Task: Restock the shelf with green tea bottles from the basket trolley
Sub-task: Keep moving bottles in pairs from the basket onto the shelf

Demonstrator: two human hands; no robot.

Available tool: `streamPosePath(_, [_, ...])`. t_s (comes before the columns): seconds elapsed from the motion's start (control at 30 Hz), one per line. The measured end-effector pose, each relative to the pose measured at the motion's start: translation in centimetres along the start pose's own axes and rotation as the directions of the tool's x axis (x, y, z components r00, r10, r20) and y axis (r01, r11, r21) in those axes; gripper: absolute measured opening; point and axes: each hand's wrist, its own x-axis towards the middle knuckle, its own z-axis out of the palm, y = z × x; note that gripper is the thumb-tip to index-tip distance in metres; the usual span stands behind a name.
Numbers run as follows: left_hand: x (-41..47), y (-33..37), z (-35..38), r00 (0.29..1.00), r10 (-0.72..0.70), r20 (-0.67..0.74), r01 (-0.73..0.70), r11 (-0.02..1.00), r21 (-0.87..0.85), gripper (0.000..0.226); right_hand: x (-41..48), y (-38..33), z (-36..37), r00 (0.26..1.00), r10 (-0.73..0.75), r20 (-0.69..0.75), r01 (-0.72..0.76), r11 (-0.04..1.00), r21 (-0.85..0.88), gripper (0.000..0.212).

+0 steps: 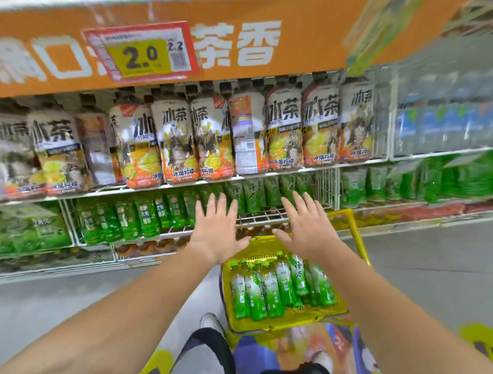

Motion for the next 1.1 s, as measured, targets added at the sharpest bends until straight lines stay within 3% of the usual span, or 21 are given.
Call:
streamPosePath(0.53, [-7.7, 13.6, -1.6, 0.962, -0.272, 0.016, 0.272, 0.960, -0.067, 0.102, -7.6, 9.2, -0.6, 0.962, -0.261, 0.082, 0.267, 0.962, -0.067, 0.084])
streamPosePath(0.67, [-9.3, 15.5, -1.1, 0.945, -0.316, 0.085, 0.323, 0.941, -0.096, 0.101, -8.2, 9.9, 0.5, 0.948, -0.294, 0.120, 0.305, 0.949, -0.081, 0.084])
streamPosePath(0.87, [-9.1, 15.8, 2.0, 0.934, -0.323, 0.152, 0.344, 0.928, -0.145, 0.102, -8.1, 8.7, 2.7, 0.937, -0.296, 0.187, 0.308, 0.951, -0.039, 0.090])
streamPosePath(1.1, [-7.0, 15.3, 5.7, 0.946, -0.248, 0.207, 0.278, 0.951, -0.133, 0.100, -6.5, 8.3, 5.7, 0.946, -0.238, 0.221, 0.248, 0.968, -0.021, 0.082])
